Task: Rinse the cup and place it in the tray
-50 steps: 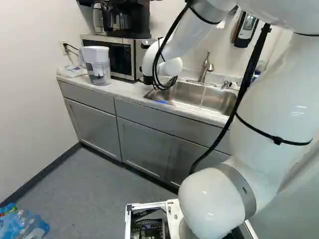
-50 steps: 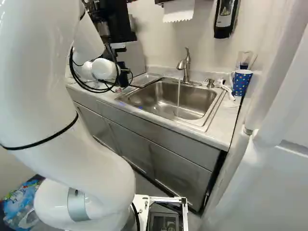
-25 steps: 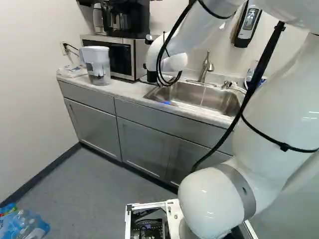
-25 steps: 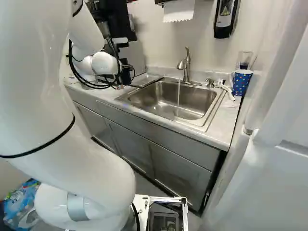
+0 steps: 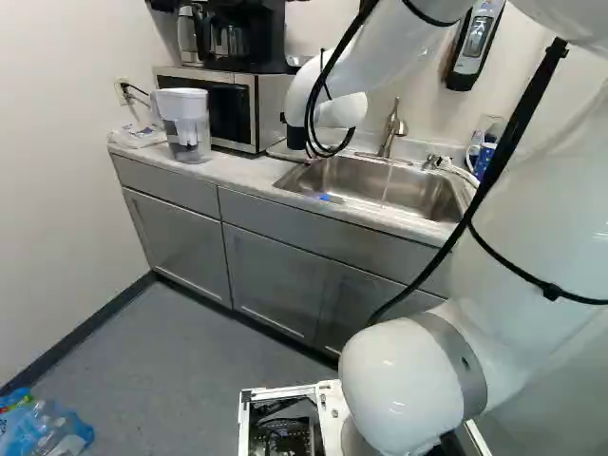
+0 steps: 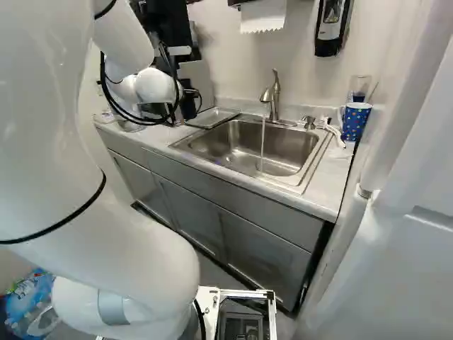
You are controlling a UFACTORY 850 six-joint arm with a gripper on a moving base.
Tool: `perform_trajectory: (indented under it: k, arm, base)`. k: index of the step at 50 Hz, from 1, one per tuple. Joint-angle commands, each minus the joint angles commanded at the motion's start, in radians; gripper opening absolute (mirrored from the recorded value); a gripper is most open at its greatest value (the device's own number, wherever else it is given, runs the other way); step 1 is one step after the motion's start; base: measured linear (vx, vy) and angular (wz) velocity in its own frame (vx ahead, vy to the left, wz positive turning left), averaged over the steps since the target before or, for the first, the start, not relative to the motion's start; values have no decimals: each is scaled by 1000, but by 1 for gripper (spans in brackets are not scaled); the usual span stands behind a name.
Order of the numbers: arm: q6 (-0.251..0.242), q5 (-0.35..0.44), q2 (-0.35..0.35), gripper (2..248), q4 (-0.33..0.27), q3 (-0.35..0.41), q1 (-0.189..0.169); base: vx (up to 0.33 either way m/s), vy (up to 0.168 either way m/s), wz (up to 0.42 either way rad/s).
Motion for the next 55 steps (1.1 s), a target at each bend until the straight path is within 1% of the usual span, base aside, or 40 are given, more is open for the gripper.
perform_trajectory:
  k: [25,55]
  arm:
    - [0,-25,10,126,0,10,-43]
    - [0,-28,19,126,0,18,-114]
  base:
    - [0,0,0]
    - [0,0,0]
